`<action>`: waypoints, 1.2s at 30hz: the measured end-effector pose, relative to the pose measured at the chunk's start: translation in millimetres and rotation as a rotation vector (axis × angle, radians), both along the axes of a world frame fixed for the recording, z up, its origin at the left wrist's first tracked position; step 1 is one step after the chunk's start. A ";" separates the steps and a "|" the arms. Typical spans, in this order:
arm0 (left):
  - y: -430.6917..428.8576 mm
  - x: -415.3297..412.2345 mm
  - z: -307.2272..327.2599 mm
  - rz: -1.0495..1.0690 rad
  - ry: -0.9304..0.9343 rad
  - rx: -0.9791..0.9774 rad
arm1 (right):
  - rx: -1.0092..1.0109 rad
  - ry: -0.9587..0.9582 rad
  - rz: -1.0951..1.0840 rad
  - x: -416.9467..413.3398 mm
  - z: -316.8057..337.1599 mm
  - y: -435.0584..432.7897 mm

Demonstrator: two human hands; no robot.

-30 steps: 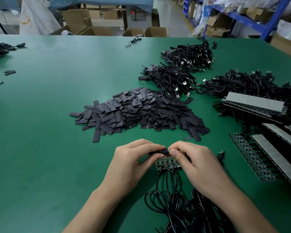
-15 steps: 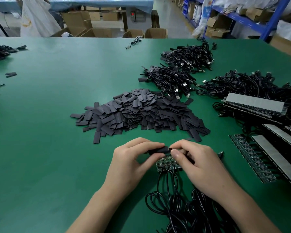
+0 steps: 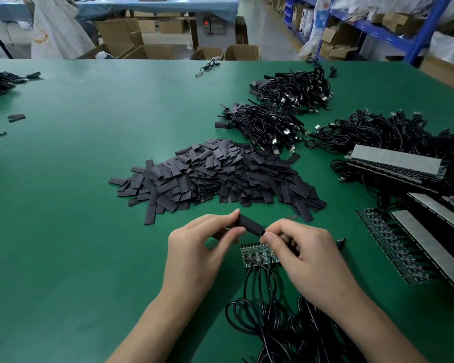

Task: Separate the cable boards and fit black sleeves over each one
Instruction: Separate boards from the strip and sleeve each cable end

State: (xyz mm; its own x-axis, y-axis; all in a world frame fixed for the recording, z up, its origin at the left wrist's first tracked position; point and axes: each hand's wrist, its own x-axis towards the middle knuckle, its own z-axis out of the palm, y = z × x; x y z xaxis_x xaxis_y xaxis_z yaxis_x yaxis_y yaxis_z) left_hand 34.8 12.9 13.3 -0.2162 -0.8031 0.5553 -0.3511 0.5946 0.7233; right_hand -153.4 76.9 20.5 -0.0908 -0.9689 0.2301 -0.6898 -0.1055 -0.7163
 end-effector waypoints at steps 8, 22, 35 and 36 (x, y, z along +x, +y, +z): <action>1.4 -3.6 0.5 -0.025 -0.003 -0.048 | -0.012 -0.011 0.003 2.4 -1.7 -0.4; -3.7 -3.6 3.0 -0.087 0.608 0.496 | 0.009 0.121 0.046 -15.0 7.8 -2.3; -8.5 7.2 -5.4 0.050 -0.300 0.208 | -0.092 0.115 -0.124 -36.7 22.7 -21.1; -7.2 7.2 -4.8 0.007 -0.435 0.194 | -0.096 0.139 -0.135 -41.0 28.6 -29.1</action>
State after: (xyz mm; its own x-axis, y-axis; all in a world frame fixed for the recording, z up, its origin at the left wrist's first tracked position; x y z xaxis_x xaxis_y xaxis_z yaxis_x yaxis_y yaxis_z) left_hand 42.1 5.7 8.5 -0.3895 -0.8854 0.2537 -0.6497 0.4594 0.6057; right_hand -194.4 47.8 49.1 -0.1789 -0.9231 0.3404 -0.7937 -0.0691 -0.6044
